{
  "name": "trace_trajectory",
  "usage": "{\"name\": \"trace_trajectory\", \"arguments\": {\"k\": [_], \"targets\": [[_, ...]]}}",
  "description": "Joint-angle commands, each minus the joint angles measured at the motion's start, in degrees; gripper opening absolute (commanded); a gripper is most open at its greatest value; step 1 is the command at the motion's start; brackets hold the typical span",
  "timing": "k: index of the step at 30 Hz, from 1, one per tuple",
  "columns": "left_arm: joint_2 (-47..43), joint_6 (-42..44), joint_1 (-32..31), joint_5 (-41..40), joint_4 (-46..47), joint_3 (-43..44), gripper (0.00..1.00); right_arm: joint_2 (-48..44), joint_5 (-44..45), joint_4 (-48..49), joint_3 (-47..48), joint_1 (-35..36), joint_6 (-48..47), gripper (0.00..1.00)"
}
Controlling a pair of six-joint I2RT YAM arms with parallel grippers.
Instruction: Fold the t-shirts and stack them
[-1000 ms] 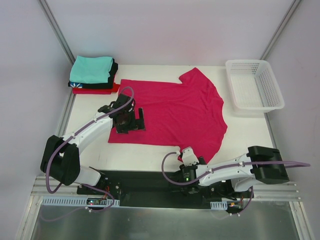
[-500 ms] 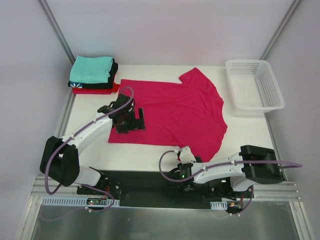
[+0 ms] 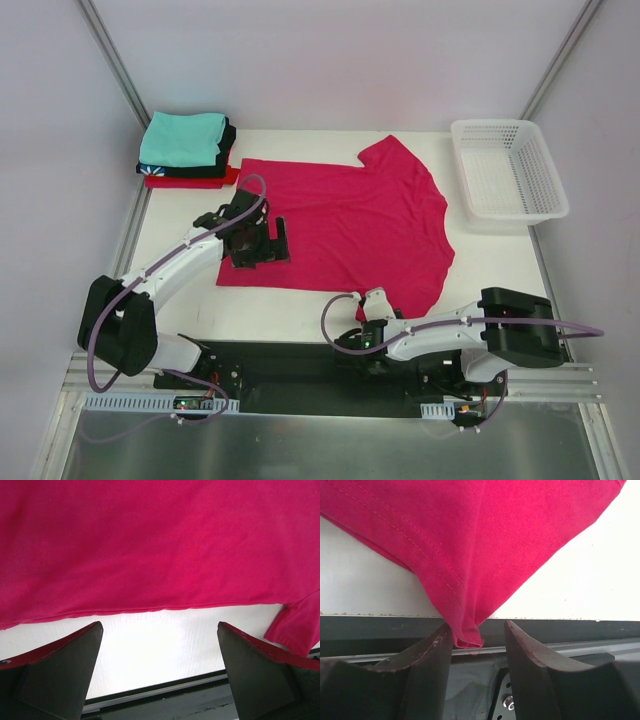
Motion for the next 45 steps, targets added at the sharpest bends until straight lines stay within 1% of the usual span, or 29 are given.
{"name": "trace_trajectory", "arguments": {"k": [1, 3, 9, 10, 15, 20, 21, 23, 24, 27, 31, 37, 41, 45], "targets": [[-2.4, -1.1, -0.5, -0.3, -0.8, -0.5, 0.99, -0.7, -0.5, -0.3, -0.4, -0.7, 0.1, 0.46], [-2.2, -1.1, -0.5, -0.3, -0.8, -0.3, 0.99, -0.8, -0.6, 0.0, -0.4, -0.8, -0.2, 0.45], [-1.8, -1.2, -0.7, 0.0, -0.9, -0.6, 0.99, -0.2, -1.2, 0.3, -0.4, -1.0, -0.9, 0.32], [-1.7, -1.2, -0.7, -0.1, -0.9, -0.5, 0.99, -0.2, -1.2, 0.1, -0.3, -1.0, -1.0, 0.27], [-2.1, -1.1, -0.7, -0.4, -0.8, -0.8, 0.99, -0.5, -1.3, 0.3, -0.5, -1.1, -0.8, 0.21], [-2.0, -1.3, -0.7, -0.4, -0.8, -0.9, 0.99, -1.1, -1.8, 0.1, -1.0, -1.1, -0.6, 0.19], [-2.1, -1.3, -0.7, -0.3, -0.8, -0.8, 0.99, -1.1, -1.9, 0.2, -1.1, -1.1, -0.6, 0.12], [-2.1, -1.4, -0.7, -0.4, -0.9, -0.8, 0.99, -1.3, -2.1, 0.2, -1.1, -1.1, -0.6, 0.1], [-2.0, -1.4, -0.7, -0.3, -0.8, -0.7, 0.99, -1.2, -2.2, 0.1, -1.1, -1.1, -0.5, 0.02], [-2.0, -1.6, -0.8, -0.5, -0.8, -0.7, 0.99, -1.0, -2.4, -0.1, -0.7, -1.0, -0.5, 0.01], [-1.8, -2.2, -0.8, -1.0, -0.8, -1.7, 0.99, -2.4, -1.8, -3.1, 1.1, -0.9, -0.6, 0.01], [-2.5, -3.0, -0.8, -3.5, -0.9, -3.5, 0.99, -7.1, 0.4, -7.8, 2.6, -1.7, -1.3, 0.01], [-4.2, -4.9, -0.7, -5.2, -0.9, -6.0, 0.99, -11.3, 1.6, -9.6, 1.0, -4.2, -1.8, 0.01], [-9.9, -10.1, -0.4, -11.7, -0.9, -9.3, 0.99, -17.8, 1.6, -10.1, -1.1, -7.1, -3.8, 0.01]]}}
